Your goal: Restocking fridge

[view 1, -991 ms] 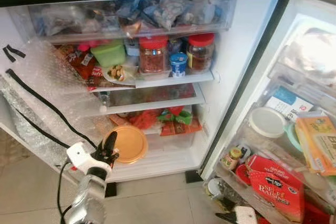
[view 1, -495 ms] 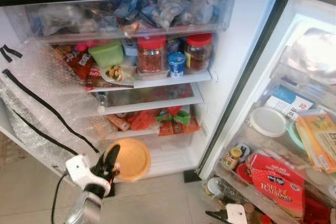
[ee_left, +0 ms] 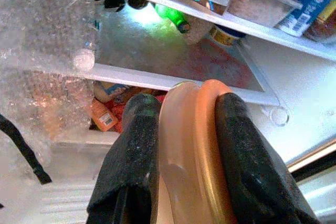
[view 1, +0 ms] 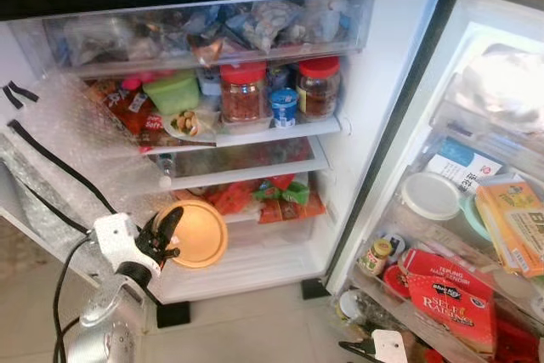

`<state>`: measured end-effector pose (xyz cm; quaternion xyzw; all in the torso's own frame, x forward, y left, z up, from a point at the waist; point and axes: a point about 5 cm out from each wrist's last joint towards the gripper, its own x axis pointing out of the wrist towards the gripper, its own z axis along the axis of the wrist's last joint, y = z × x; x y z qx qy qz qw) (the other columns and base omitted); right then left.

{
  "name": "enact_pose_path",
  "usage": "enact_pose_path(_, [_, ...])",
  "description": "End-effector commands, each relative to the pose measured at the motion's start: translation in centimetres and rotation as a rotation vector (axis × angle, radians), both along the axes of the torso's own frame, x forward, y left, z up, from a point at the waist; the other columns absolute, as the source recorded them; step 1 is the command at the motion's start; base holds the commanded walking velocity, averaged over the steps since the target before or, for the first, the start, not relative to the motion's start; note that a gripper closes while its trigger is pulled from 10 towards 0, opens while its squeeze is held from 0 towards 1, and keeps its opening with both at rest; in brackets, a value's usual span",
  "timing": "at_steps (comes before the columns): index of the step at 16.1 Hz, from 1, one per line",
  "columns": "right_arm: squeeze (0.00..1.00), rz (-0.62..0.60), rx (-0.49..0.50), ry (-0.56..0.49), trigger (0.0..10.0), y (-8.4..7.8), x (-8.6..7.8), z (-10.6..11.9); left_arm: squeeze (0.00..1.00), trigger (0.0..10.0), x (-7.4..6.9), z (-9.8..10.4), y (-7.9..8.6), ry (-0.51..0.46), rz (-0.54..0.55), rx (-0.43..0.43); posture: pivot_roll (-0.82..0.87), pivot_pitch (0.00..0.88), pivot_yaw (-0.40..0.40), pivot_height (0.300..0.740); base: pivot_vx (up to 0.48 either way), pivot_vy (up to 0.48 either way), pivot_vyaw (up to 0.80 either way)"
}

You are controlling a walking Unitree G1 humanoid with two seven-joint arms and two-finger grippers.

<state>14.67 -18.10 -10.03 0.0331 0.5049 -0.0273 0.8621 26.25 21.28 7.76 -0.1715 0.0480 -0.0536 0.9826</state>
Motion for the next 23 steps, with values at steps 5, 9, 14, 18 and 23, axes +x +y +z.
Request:
enact_pose_path(5, [0.00, -0.021, -0.008, 0.013, 10.0, -0.4, -0.6, -0.2, 0.00, 10.0, 0.2, -0.5, -2.0, 0.013, -0.014, 0.002, -0.15, 0.039, 0.040, 0.740, 0.000, 0.000, 0.00])
enact_pose_path(9, [0.00, 0.004, -0.017, 0.018, 10.0, -0.6, -0.7, -0.2, 0.00, 10.0, -0.2, -0.7, -3.3, 0.015, 0.016, -0.057, -0.15, 0.066, 0.018, 0.740, 0.000, 0.000, 0.00])
enact_pose_path(14, [0.00, 0.030, -0.033, 0.028, 10.0, -0.7, -1.1, -0.3, 0.00, 10.0, 0.2, -0.4, -3.7, 0.005, 0.032, -0.072, -0.16, 0.082, 0.006, 0.740, 0.000, 0.000, 0.00])
enact_pose_path(18, [0.00, 0.069, -0.108, 0.007, 10.0, -1.4, -0.5, 0.0, 0.00, 10.0, 0.3, 0.1, -3.7, -0.008, 0.027, -0.074, -0.15, 0.102, 0.011, 0.740, 0.000, 0.000, 0.00])
enact_pose_path(23, [0.00, 0.054, -0.160, 0.022, 10.0, -3.2, -1.7, -0.1, 0.00, 10.0, 0.0, 0.1, -3.6, -0.005, 0.022, -0.072, -0.15, 0.111, 0.002, 0.740, 0.000, 0.000, 0.00])
